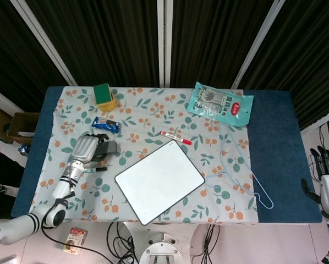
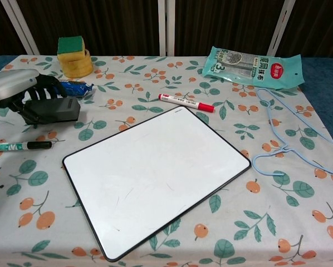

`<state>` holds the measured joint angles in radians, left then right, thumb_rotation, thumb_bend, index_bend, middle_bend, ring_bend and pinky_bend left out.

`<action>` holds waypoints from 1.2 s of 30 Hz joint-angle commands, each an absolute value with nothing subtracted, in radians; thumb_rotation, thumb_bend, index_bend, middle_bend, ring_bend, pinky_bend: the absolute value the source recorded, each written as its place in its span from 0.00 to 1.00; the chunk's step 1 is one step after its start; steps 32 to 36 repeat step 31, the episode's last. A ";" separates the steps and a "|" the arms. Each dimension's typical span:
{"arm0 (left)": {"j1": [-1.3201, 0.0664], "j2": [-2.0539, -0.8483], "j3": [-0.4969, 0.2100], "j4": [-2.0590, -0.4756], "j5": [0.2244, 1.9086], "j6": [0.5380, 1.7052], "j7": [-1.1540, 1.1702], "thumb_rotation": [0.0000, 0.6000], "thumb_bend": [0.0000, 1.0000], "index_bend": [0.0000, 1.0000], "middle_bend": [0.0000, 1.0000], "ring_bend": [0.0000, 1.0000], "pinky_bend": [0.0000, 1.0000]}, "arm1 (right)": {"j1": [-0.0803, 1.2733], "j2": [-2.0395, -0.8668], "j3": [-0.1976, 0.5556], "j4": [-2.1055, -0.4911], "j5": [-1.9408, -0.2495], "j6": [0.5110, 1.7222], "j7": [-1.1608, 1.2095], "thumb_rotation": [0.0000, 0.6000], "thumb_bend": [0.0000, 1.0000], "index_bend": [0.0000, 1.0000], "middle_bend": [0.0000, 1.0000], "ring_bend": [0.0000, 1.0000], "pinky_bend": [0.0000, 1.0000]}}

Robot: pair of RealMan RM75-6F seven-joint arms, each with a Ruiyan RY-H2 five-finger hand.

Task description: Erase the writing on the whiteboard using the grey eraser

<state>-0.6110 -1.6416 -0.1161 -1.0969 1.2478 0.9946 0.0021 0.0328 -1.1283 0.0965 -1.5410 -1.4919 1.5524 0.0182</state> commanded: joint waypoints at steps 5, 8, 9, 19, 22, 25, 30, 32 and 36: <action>-0.597 -1.633 -0.116 -1.105 1.273 1.024 -0.002 1.00 0.14 0.05 0.14 0.16 0.29 | 0.028 -1.127 0.096 -1.539 -1.492 1.559 0.026 1.00 0.27 0.00 0.00 0.00 0.00; -0.584 -1.614 -0.115 -1.130 1.292 1.058 0.005 0.95 0.11 0.04 0.11 0.13 0.27 | 0.028 -1.127 0.095 -1.537 -1.492 1.559 0.030 1.00 0.27 0.00 0.00 0.00 0.00; -0.576 -1.598 -0.114 -1.151 1.295 1.074 0.018 0.90 0.10 0.04 0.10 0.12 0.26 | 0.027 -1.127 0.095 -1.537 -1.492 1.559 0.032 1.00 0.27 0.00 0.00 0.00 0.00; -0.413 -1.304 -0.023 -1.470 1.393 1.307 0.202 0.64 0.09 0.04 0.07 0.09 0.22 | 0.032 -1.110 0.086 -1.521 -1.491 1.534 0.014 1.00 0.27 0.00 0.00 0.00 0.00; -0.322 -1.258 0.016 -1.509 1.415 1.414 0.194 0.61 0.09 0.04 0.06 0.08 0.21 | 0.036 -1.114 0.086 -1.507 -1.489 1.528 0.010 1.00 0.26 0.00 0.00 0.00 0.00; -0.250 -1.221 0.050 -1.530 1.431 1.485 0.181 0.53 0.09 0.04 0.06 0.08 0.21 | 0.039 -1.114 0.088 -1.501 -1.484 1.521 0.010 1.00 0.25 0.00 0.00 0.00 0.00; -0.177 -1.180 0.081 -1.551 1.467 1.556 0.124 0.53 0.09 0.04 0.06 0.08 0.21 | 0.046 -1.110 0.100 -1.501 -1.463 1.509 -0.007 1.00 0.25 0.00 0.00 0.00 0.00; -0.162 -1.170 0.082 -1.551 1.471 1.572 0.114 0.53 0.09 0.04 0.06 0.08 0.21 | 0.050 -1.110 0.103 -1.502 -1.458 1.505 -0.011 1.00 0.25 0.00 0.00 0.00 0.00; -0.162 -1.170 0.082 -1.551 1.471 1.572 0.114 0.53 0.09 0.04 0.06 0.08 0.21 | 0.050 -1.110 0.103 -1.502 -1.458 1.505 -0.011 1.00 0.25 0.00 0.00 0.00 0.00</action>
